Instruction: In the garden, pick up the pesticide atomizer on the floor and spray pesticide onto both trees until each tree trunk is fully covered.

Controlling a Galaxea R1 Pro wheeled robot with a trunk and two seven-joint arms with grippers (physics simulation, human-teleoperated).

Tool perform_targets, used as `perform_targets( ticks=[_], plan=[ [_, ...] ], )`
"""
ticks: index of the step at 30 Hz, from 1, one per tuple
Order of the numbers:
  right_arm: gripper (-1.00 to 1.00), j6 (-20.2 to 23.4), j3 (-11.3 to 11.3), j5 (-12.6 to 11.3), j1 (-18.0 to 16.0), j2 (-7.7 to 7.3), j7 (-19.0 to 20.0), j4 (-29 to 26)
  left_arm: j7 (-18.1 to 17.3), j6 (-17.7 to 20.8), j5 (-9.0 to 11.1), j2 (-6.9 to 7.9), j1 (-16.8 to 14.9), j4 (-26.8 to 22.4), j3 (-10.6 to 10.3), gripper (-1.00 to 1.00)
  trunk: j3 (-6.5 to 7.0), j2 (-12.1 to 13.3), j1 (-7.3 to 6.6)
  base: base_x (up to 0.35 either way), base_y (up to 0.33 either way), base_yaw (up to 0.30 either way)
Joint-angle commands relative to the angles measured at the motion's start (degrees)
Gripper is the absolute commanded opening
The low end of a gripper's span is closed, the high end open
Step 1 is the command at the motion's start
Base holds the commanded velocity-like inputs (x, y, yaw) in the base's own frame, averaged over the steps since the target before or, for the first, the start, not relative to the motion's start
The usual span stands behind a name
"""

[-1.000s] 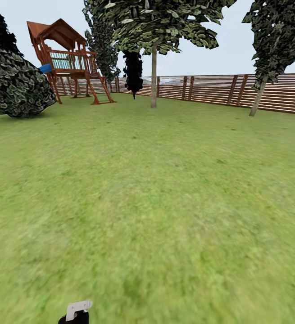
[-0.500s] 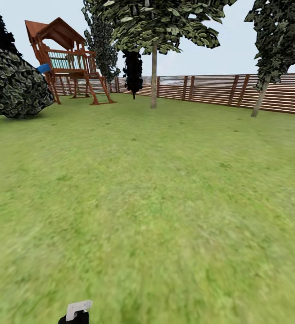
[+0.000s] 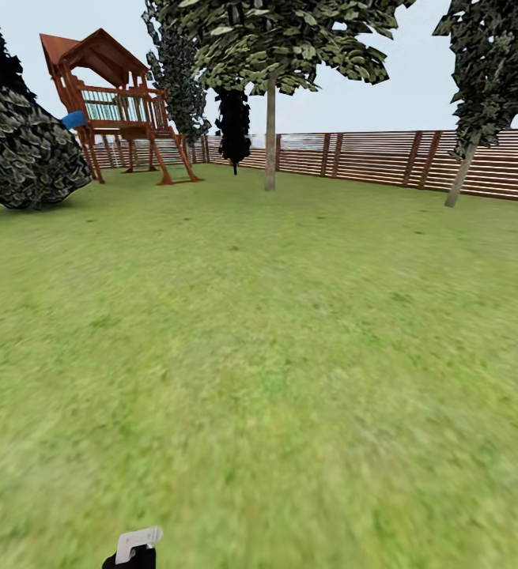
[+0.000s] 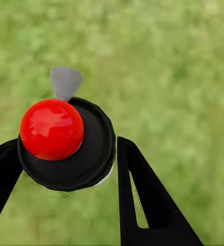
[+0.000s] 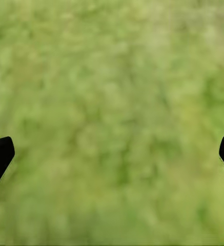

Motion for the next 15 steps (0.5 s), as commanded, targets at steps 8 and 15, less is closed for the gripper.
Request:
perform_targets(
  ticks=[8,15],
  plan=[
    [1.0,0.0,0.0,0.0,0.0,0.0,0.0,0.0,-0.01,0.02,-0.03,0.0,0.0,0.0,0.0,-1.0,0.0,0.0,0.0,0.34,0.0,0.0],
    [1.0,0.0,-0.01,0.0,0.0,0.0,0.0,0.0,0.01,-0.01,-0.03,0.0,0.0,0.0,0.0,-1.0,0.0,0.0,0.0,0.34,0.0,0.0]
  ],
)
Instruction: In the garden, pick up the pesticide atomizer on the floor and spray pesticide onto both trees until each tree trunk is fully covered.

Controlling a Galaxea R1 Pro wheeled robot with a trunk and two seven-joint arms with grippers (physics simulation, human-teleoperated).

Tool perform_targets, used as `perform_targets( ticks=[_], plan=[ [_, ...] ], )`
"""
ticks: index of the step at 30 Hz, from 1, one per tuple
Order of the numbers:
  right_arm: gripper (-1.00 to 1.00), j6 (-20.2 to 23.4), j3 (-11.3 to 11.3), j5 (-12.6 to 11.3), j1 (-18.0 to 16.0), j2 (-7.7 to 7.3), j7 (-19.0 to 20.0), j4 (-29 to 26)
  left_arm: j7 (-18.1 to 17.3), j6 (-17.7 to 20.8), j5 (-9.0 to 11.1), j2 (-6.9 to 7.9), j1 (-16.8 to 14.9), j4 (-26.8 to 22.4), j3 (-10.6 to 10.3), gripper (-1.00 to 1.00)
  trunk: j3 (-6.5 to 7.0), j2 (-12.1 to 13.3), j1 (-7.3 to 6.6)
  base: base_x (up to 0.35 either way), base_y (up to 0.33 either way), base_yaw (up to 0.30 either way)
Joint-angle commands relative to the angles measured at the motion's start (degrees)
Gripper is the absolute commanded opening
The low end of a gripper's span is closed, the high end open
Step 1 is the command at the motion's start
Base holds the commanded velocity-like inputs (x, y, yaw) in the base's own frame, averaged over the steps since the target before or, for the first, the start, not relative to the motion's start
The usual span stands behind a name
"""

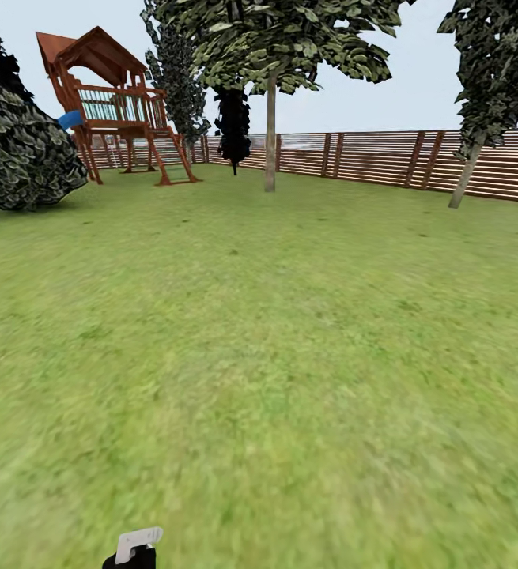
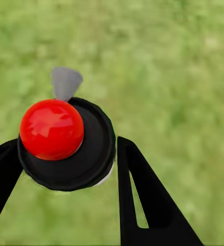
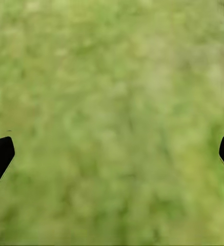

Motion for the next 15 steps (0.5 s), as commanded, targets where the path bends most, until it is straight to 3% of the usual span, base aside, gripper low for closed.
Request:
perform_targets(
  ticks=[1,15],
  plan=[
    [1.0,0.0,0.0,0.0,0.0,0.0,0.0,0.0,-0.02,-0.01,0.01,0.0,0.0,-0.01,0.0,-1.0,0.0,0.0,0.0,0.34,0.0,0.0],
    [1.0,0.0,0.01,0.0,0.0,0.0,0.0,0.0,-0.02,-0.01,0.01,0.0,0.0,-0.01,0.0,-1.0,0.0,0.0,0.0,0.34,0.0,0.0]
  ],
)
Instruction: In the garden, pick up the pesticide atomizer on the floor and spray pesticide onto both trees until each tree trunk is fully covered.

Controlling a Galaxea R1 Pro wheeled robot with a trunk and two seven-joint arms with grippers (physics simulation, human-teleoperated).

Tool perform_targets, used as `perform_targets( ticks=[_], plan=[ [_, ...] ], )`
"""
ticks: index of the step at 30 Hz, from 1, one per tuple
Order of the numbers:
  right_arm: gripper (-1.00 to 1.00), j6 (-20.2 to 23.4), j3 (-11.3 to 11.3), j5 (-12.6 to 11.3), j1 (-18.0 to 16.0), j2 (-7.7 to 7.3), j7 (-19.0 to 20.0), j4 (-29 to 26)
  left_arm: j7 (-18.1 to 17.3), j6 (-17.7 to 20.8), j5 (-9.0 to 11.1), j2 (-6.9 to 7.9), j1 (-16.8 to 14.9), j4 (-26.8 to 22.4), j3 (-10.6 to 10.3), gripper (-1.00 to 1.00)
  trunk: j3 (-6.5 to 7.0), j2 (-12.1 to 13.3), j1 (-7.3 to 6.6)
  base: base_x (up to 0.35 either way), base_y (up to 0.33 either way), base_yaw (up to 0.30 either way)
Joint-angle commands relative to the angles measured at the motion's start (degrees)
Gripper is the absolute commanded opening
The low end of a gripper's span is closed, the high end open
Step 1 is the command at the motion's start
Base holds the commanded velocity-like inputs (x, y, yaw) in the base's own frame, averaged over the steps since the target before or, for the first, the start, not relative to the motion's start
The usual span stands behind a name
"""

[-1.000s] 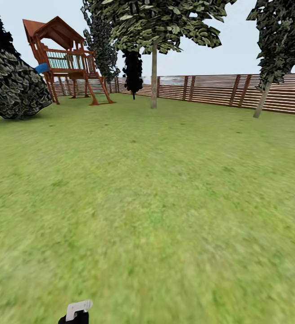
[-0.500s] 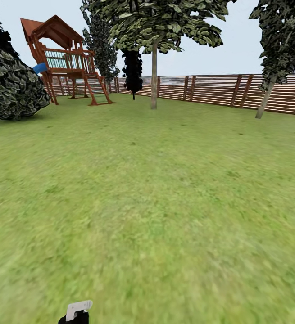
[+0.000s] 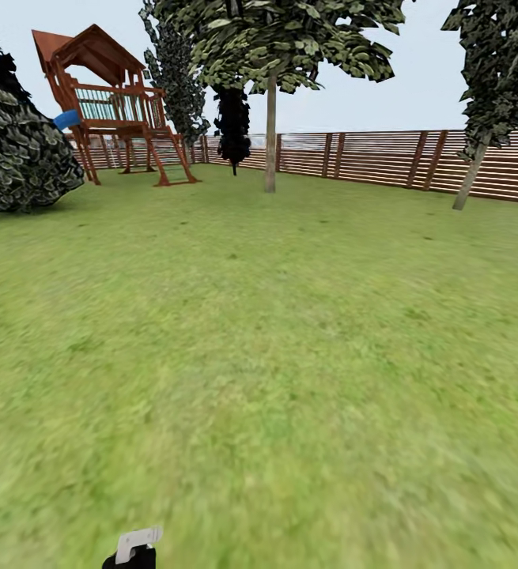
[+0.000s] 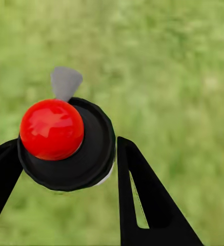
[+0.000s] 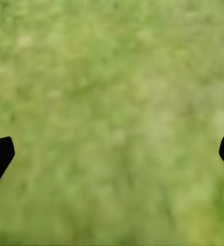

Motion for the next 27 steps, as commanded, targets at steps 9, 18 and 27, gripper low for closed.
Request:
perform_targets(
  ticks=[9,18,27],
  plan=[
    [1.0,0.0,0.0,0.0,0.0,0.0,0.0,0.0,0.01,0.03,0.01,0.0,0.0,-0.01,0.0,-1.0,0.0,0.0,0.0,0.34,0.0,0.0],
    [1.0,0.0,0.0,0.0,0.0,0.0,0.0,0.0,-0.01,0.08,0.01,0.0,0.0,-0.01,0.01,-1.0,0.0,0.0,0.0,0.34,0.0,0.0],
    [1.0,0.0,0.0,0.0,0.0,0.0,0.0,0.0,0.0,0.04,0.01,0.0,0.0,-0.01,0.02,-1.0,0.0,0.0,0.0,0.34,0.0,0.0]
  ],
)
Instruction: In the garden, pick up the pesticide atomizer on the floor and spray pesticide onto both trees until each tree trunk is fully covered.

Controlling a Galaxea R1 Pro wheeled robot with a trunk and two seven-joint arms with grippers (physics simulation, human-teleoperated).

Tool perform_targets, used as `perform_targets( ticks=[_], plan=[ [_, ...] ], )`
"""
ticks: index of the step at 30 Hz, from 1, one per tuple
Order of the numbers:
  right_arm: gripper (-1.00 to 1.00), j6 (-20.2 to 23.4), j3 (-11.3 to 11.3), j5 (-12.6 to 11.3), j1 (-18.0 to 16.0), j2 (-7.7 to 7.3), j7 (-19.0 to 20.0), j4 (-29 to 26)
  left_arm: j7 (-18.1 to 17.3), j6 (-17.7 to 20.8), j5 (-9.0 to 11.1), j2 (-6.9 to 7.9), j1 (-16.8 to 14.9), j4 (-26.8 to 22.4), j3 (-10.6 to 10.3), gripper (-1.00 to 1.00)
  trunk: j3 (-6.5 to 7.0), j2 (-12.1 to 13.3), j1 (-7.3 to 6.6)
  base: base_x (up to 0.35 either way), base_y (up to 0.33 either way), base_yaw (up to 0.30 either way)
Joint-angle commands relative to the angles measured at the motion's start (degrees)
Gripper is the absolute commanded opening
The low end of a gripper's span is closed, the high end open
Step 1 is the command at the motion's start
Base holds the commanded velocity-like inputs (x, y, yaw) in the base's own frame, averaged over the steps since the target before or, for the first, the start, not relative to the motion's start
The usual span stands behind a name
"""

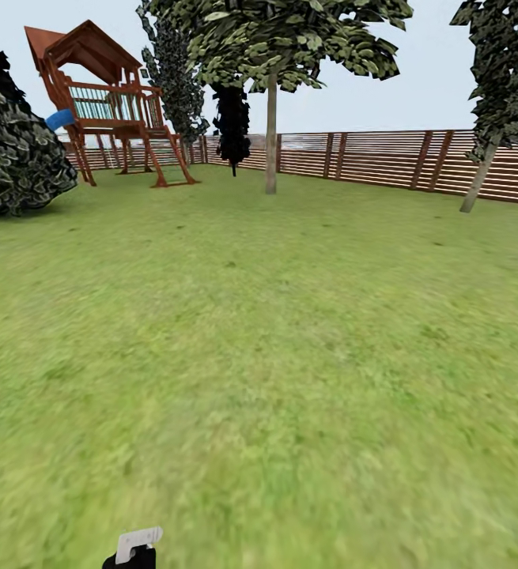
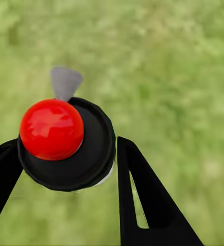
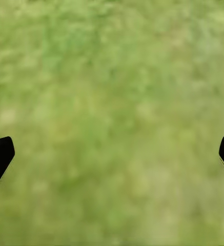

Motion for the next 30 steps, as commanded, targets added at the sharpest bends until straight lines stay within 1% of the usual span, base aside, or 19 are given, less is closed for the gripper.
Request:
perform_targets(
  ticks=[1,30],
  plan=[
    [1.0,0.0,0.0,0.0,0.0,0.0,0.0,0.0,0.0,0.02,0.01,0.0,0.0,-0.01,-0.01,-1.0,0.0,0.0,0.0,0.34,0.0,0.0],
    [1.0,0.0,0.0,0.0,0.0,0.0,0.0,0.0,0.01,0.01,0.01,0.0,0.0,-0.01,0.06,-1.0,0.0,0.0,0.0,0.34,0.0,0.0]
  ],
)
